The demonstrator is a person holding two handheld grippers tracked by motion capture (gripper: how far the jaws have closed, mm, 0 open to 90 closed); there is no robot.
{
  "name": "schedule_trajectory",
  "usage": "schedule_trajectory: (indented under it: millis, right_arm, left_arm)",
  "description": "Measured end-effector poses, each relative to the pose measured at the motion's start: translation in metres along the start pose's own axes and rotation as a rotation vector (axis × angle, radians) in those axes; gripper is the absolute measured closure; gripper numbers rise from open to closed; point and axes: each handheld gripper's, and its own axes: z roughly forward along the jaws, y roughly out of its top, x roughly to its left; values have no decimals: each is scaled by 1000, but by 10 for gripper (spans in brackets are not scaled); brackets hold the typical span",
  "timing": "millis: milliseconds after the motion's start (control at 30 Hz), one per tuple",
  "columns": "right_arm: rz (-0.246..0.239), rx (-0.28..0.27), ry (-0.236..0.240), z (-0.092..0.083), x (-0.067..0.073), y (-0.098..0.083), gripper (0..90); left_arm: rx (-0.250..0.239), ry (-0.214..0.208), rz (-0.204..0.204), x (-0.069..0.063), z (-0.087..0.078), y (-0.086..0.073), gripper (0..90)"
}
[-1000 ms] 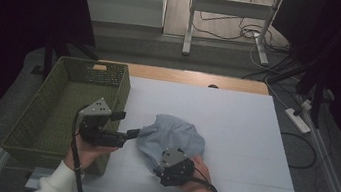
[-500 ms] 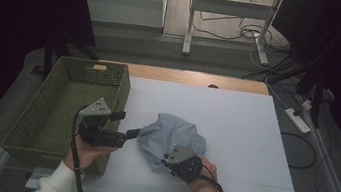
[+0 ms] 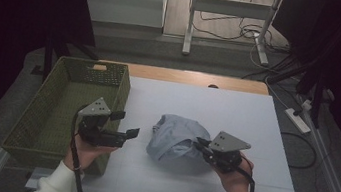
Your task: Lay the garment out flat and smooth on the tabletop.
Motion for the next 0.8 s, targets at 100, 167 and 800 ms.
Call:
schedule_trajectory:
  millis: [100,167,800]
  right_arm:
    - [34,22,-16,1,-10,-11,817]
    - [50,34,-19,2,-14,-16,817]
    - [55,204,-109,16,-37,-49,816]
  left_arm:
    - [2,0,1,0,1,0,200]
    - [3,0,2,0,1,0,200]
    - [7,1,6,-2,1,-1,200]
